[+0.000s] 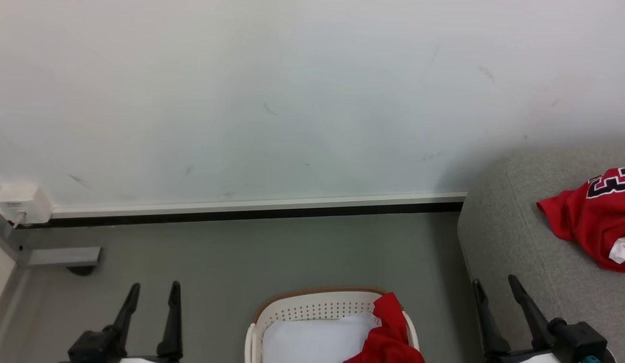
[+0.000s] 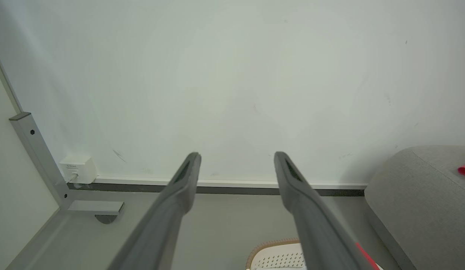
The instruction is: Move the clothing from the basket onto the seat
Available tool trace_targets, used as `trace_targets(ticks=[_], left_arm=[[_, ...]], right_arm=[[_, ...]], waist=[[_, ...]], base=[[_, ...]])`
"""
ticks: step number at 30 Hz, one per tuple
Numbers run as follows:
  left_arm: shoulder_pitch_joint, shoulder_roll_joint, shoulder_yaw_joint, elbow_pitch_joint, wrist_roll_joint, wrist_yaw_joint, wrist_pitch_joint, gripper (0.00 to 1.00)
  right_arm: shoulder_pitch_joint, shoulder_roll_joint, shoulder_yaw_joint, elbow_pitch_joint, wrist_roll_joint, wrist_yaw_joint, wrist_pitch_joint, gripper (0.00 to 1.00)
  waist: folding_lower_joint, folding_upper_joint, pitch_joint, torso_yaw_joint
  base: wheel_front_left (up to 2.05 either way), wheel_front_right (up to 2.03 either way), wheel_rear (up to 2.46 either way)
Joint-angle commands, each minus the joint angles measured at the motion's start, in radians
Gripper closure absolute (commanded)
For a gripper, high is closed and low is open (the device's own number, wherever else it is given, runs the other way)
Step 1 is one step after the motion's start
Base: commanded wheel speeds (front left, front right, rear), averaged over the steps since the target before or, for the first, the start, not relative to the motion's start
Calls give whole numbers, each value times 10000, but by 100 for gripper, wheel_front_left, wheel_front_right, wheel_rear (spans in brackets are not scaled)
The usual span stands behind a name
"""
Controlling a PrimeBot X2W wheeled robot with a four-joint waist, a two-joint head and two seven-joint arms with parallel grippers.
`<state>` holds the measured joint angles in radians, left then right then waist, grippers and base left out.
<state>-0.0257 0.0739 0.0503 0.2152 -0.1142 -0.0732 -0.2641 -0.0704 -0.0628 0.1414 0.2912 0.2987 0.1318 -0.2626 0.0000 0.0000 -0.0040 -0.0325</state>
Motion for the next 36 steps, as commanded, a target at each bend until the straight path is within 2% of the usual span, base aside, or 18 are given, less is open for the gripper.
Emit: trace_targets(ticks=[1, 12, 16, 21, 27, 36], left_arm=[[-79, -17, 41, 26, 165, -61, -3, 0], [-256, -140, 160, 156, 156, -388, -3, 0], [-583, -108, -20, 87, -18, -494, -3, 0], [-1245, 227, -538, 37, -160, -563, -3, 0], [-2119, 1051, -1933, 311, -788, -566, -3, 0], [-3835, 2352, -4551, 1785, -1741, -565, 150, 0]], right_arm=[[-120, -1, -16, 36, -61, -22, -30, 0], [-366, 53, 28, 162, -134, -22, -29, 0], [-755, 60, -25, 31, -249, -22, -20, 0], [-1281, 99, -330, -346, -497, -22, -17, 0], [-1849, 123, -657, -1029, -766, -22, -14, 0], [-2565, 121, -1068, -2123, -779, -22, -14, 0]], waist=[[0, 0, 15, -9], [0, 0, 227, -271], [0, 0, 781, -548], [0, 0, 1777, -885], [0, 0, 3021, -1342], [0, 0, 4615, -2172]], base=[[0, 0, 0], [0, 0, 0], [0, 0, 0], [0, 0, 0], [0, 0, 0], [0, 0, 0]])
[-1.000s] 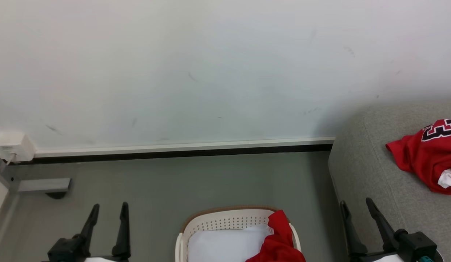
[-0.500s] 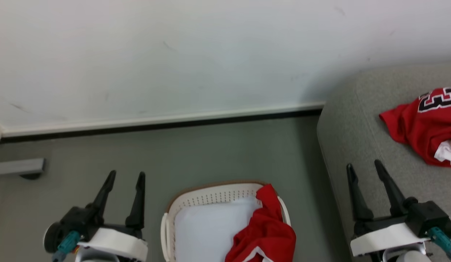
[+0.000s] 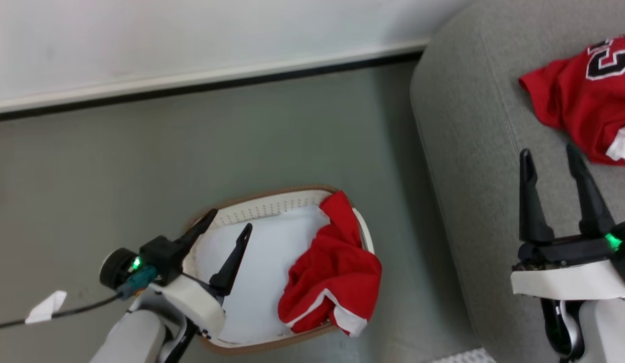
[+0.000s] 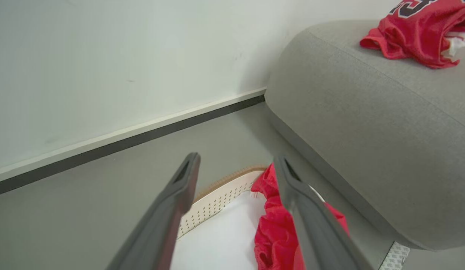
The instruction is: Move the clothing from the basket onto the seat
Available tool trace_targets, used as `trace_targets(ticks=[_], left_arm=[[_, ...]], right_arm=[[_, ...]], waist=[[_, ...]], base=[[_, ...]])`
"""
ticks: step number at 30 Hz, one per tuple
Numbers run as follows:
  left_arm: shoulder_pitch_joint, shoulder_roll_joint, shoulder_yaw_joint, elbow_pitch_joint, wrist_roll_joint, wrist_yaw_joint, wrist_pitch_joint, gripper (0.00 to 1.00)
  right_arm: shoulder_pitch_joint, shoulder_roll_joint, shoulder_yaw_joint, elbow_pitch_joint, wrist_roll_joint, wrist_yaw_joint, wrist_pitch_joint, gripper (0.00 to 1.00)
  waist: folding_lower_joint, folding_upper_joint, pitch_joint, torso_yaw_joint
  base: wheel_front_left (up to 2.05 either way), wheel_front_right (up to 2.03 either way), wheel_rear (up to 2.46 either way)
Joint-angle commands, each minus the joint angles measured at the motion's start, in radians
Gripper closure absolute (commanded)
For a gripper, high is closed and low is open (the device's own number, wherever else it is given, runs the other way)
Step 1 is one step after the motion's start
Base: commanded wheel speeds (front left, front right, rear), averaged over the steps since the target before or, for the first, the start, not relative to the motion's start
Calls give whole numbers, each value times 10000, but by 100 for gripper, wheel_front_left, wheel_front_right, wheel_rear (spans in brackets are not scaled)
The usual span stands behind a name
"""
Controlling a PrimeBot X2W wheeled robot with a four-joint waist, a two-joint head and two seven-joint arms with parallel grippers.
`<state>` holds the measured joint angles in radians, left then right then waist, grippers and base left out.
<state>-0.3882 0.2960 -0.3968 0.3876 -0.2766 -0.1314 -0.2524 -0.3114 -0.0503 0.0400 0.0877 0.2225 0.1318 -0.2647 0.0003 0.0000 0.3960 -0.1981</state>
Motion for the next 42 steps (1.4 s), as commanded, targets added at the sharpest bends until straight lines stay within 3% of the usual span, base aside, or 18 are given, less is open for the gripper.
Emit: trace_targets(ticks=[1, 19, 22, 36, 42], left_arm=[[-394, 254, -375, 193, -283, 17, 110, 0], [-2875, 2087, -4754, 921, -2846, 16, 1839, 0], [-3259, 2524, -5417, 1053, -2844, 16, 2114, 0], [-4452, 3592, -7601, 1405, -4315, 15, 3025, 0], [-5003, 3585, -8272, 1579, -4812, 14, 3394, 0]], right_arm=[[-218, -2, -95, -204, 4, -22, 7, 0], [-410, 2, -1064, -2373, 433, -22, 8, 0], [-358, 2, -1113, -2599, 554, -22, 7, 0], [-146, 1, -856, -2925, 1153, -22, 7, 0], [40, 3, -916, -2982, 1226, -22, 7, 0]], waist=[[-3, 0, 771, -615], [-3, 0, 3335, -2067], [-3, 0, 3671, -2276], [-3, 0, 4673, -3004], [-3, 0, 4906, -3007]], base=[[0, 0, 0], [0, 0, 0], [0, 0, 0], [0, 0, 0], [0, 0, 0]])
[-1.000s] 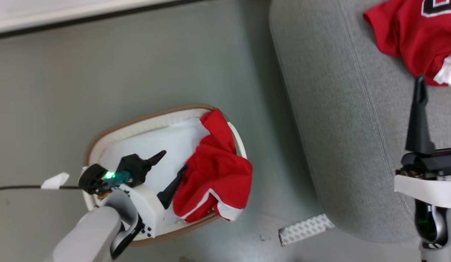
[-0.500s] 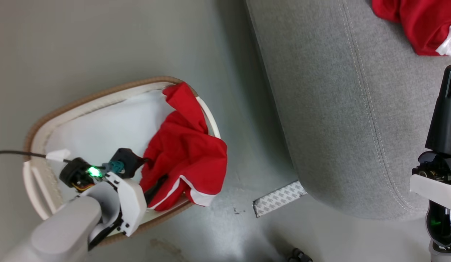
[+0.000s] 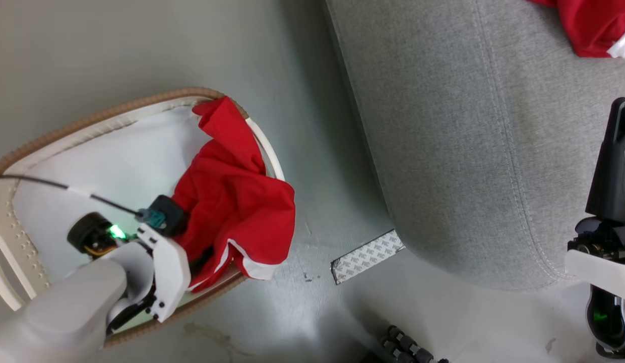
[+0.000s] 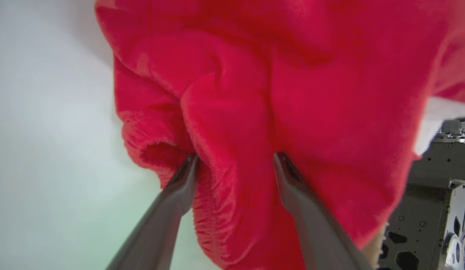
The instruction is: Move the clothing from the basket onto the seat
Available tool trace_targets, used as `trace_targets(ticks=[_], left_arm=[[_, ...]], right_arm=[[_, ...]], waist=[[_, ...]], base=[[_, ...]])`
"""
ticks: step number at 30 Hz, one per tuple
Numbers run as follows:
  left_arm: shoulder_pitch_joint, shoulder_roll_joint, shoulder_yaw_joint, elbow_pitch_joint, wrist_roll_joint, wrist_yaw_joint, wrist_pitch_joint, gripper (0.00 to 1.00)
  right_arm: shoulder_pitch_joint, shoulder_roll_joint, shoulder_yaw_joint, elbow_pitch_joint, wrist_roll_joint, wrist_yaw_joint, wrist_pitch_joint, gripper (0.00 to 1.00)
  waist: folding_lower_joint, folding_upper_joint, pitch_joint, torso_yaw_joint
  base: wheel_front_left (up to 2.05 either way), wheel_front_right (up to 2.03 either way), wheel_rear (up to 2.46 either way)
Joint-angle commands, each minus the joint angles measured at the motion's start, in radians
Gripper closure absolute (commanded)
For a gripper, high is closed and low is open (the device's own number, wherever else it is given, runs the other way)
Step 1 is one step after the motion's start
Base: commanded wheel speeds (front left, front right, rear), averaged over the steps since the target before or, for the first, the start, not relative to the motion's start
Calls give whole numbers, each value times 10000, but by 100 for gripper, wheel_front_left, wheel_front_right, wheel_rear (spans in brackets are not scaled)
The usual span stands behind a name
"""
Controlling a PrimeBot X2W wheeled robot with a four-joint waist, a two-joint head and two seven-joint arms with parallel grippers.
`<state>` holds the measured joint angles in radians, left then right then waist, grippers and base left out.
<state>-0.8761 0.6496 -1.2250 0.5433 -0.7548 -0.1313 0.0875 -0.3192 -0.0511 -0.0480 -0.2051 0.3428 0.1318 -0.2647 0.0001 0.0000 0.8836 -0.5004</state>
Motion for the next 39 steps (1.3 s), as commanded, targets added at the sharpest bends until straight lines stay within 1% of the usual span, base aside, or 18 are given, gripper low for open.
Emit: trace_targets(ticks=[1, 6, 11, 12, 13, 14, 21, 25, 30, 33, 39], left_arm=[[-219, 14, -95, 29, -74, 12, 83, 0], [-539, -133, -467, -220, -130, 12, 449, 0], [-551, -78, -561, -652, -114, 10, 769, 0], [-466, -51, -564, -785, -22, 10, 798, 22], [-401, -7, -565, -887, 18, 10, 858, 64], [-359, 32, -563, -1005, 60, 10, 871, 100], [-397, 338, -560, -1507, 255, 10, 556, 100], [-518, 392, -559, -1428, 215, 10, 236, 100], [-649, 370, -556, -1162, -62, 12, -455, 100], [-585, 38, -567, -1028, -255, 10, -941, 100], [-320, -637, -561, -754, -553, 12, -1569, 100]], right_arm=[[145, 11, -43, -69, 21, -22, 7, 0], [269, 11, -110, -188, -26, -22, 7, 0], [325, 11, -135, -267, -65, -22, 7, 0], [331, 11, -135, -268, -67, -22, 7, 0], [330, 11, -137, -265, -69, -22, 7, 0], [323, 11, -136, -251, -69, -22, 7, 0], [179, 11, -99, -48, -38, -22, 7, 0], [96, 11, -47, 25, -29, -22, 7, 0], [-142, 9, 58, 177, -104, -22, 7, 0], [-184, 9, -106, 292, -277, -22, 7, 0], [-93, 8, -402, 466, -707, -22, 7, 0]], waist=[[-1, 0, 77, 27], [-1, 0, 251, 73], [-1, 0, 326, 80], [-1, 0, 335, 73], [-1, 0, 341, 70], [-1, 0, 349, 64], [-1, 0, 301, 31], [-1, 0, 190, 1], [-1, 0, -141, -59], [-1, 0, -560, 168], [-1, 0, -1553, 737]], base=[[0, 0, 0], [0, 0, 0], [0, 0, 0], [0, 0, 0], [0, 0, 0], [0, 0, 0], [0, 0, 0], [0, 0, 0], [0, 0, 0], [0, 0, 0], [0, 0, 0]])
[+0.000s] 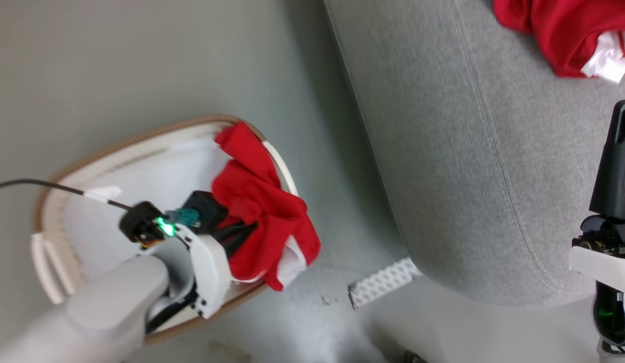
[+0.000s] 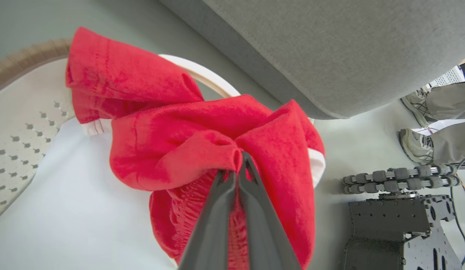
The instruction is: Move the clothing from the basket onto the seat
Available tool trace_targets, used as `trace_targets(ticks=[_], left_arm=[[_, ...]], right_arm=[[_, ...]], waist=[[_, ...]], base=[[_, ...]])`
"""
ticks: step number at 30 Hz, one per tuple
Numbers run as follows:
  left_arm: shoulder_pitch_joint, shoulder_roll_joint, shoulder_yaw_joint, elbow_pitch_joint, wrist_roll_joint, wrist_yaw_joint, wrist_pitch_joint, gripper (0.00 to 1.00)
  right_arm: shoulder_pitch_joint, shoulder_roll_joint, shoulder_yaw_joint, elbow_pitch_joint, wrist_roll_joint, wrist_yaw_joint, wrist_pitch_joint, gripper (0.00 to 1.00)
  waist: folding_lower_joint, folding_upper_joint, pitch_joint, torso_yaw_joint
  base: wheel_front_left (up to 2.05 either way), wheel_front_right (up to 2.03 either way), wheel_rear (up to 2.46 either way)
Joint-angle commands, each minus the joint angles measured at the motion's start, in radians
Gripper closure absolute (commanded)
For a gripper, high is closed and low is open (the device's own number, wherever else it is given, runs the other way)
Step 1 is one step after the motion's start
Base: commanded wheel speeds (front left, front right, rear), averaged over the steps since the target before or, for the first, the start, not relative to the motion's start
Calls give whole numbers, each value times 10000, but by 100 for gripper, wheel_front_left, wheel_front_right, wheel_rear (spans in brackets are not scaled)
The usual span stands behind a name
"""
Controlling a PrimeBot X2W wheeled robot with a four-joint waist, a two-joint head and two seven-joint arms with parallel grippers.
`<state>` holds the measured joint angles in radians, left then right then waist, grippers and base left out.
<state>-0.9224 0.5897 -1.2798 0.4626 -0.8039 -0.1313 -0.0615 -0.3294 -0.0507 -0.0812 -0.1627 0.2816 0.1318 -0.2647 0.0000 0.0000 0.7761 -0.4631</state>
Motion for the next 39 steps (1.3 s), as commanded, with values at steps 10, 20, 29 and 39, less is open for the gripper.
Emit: trace_targets(ticks=[10, 20, 29, 39], left_arm=[[503, -1205, -13, 326, -574, 12, -1367, 100], [670, -2132, -10, 153, -942, 11, -2001, 100], [724, -2535, 1028, -411, -785, 11, -2026, 100], [610, -2892, 2208, -1000, -340, 160, -2028, 100]], right_arm=[[317, 0, -278, 531, -874, -22, 8, 0], [688, -7, -179, 1467, -1134, -22, 8, 0], [1061, -7, 95, 2199, -1140, -22, 8, 0], [1662, -129, 851, 3152, -511, -22, 9, 0]], waist=[[0, 0, -2552, 1333], [0, 0, -4713, 2239], [0, 0, -6172, 2809], [0, 0, -7469, 3244]], base=[[0, 0, 0], [0, 0, 0], [0, 0, 0], [0, 0, 0]])
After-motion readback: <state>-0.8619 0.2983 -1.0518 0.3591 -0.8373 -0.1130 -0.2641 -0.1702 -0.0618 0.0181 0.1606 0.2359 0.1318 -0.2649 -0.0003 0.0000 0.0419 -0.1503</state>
